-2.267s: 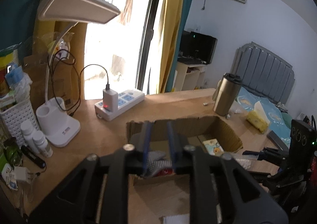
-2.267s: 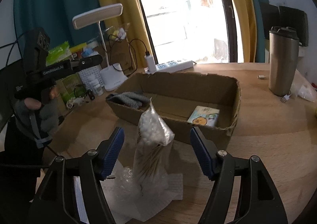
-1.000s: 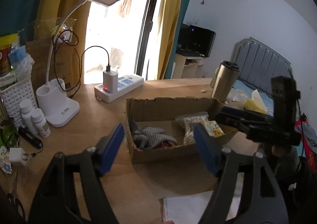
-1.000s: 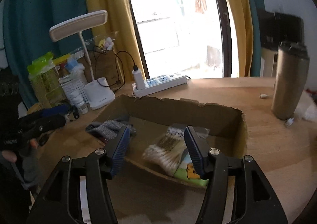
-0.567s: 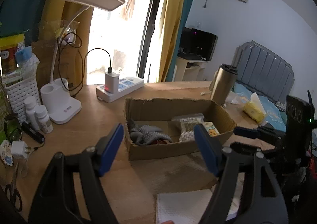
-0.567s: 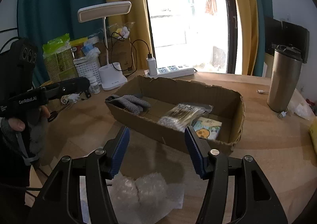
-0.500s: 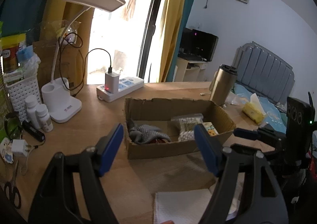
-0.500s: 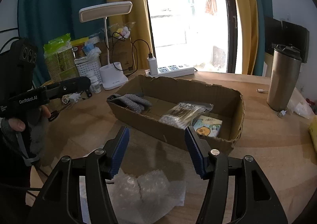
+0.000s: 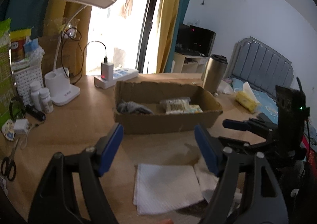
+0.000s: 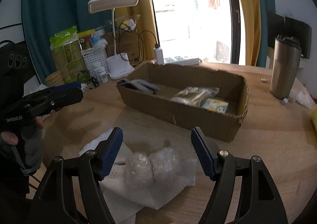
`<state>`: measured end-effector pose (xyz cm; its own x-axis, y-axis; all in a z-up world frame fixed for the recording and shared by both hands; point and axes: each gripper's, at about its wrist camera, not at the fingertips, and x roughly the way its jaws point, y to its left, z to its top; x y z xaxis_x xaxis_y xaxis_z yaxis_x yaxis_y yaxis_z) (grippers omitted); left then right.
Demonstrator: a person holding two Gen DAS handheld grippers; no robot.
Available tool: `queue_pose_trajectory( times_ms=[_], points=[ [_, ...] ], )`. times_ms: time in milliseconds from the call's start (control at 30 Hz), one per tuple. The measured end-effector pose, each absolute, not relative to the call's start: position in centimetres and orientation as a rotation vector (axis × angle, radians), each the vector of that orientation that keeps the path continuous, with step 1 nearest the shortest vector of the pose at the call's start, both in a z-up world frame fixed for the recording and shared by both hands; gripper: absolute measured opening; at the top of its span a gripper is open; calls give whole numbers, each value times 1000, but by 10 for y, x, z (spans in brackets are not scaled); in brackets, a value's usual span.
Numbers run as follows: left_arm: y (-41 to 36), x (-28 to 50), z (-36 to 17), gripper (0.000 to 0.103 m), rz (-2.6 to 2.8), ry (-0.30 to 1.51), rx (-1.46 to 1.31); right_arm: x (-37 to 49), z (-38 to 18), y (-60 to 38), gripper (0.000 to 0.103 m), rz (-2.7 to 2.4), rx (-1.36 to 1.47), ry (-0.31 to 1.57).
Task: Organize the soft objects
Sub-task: 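Move the right tool to the bubble-wrapped items and the left tool to the white cloth, then grasp the bubble-wrapped items with the right tool while the left tool pinches the white cloth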
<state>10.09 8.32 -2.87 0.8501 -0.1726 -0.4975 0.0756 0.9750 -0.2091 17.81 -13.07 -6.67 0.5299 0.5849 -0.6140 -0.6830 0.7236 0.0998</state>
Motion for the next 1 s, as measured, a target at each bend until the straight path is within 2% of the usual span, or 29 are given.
queue_pose_trajectory(
  times_ms=[767,800,833,867,1000],
  points=[
    [67,89,-84,76,-151,727,-213,177,-102,-125,75,797,-170,807],
    [67,91,-88,76,-152,741,-210,177,-102,-126,74,798,-166,810],
    [68,92,-91,76,-150,753,-205,178,-102,-127,68,802,-158,811],
    [68,93,-93,76,-149,762,-201,178,-101,-128,66,811,-146,811],
    [67,96,-101,76,-144,804,-165,179,-101,-130,64,812,-136,813]
  ],
)
